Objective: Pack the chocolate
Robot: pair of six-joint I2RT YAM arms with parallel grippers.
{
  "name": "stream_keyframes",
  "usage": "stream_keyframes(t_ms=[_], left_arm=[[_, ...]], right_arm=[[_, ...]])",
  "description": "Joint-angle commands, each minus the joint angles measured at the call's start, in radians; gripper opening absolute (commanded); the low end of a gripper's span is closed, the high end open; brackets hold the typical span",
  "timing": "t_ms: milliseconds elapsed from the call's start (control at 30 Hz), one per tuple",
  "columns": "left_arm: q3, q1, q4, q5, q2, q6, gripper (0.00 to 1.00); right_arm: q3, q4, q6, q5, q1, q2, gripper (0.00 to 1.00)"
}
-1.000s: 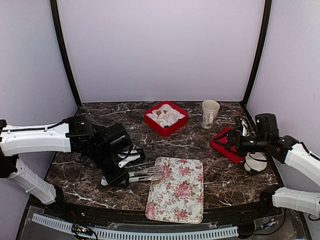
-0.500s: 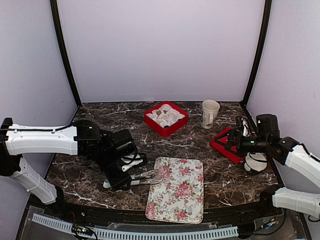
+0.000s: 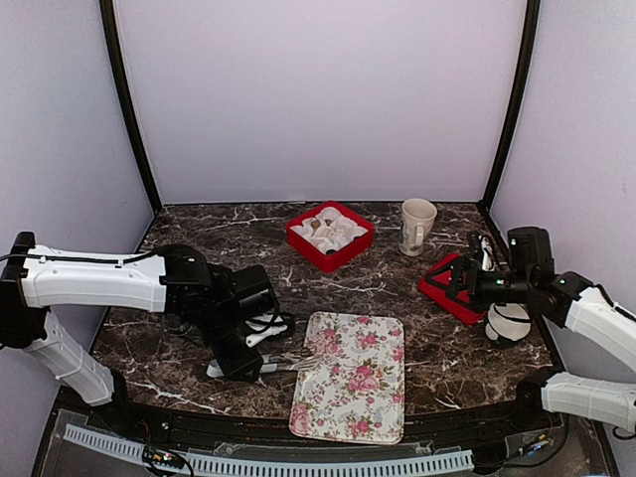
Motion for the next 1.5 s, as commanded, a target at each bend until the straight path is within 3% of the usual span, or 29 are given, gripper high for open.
stream_keyframes(t_ms=[0,200,467,800,1133,1467], left_arm=[[-0.005,-0.006,0.004,0.021,0.004,0.019,0.29],[0.015,-0.007,0.009,0.02,0.004,0.019,0.19],[0.082,0.015,0.043,0.03,-0.011,0.008,0.15],[0.233,0.225,0.082,0.097,0.033,0.067,0.14],[0.551,0.469,0.09,0.066,0.253,0.071,0.14],[0.853,0.605,0.072,0.077,0.519,0.05,0.15]], right_arm=[[0.006,0.023,-0.006,0.002,-0.005,0.005,1.0],[0.012,0.018,-0.017,0.0,-0.004,0.017,1.0],[0.03,0.008,-0.029,0.002,-0.004,0.037,1.0],[0.066,-0.005,-0.048,0.011,-0.005,0.071,1.0],[0.084,0.013,-0.062,0.015,-0.006,0.117,1.0],[0.111,0.029,-0.075,0.02,-0.008,0.171,1.0]])
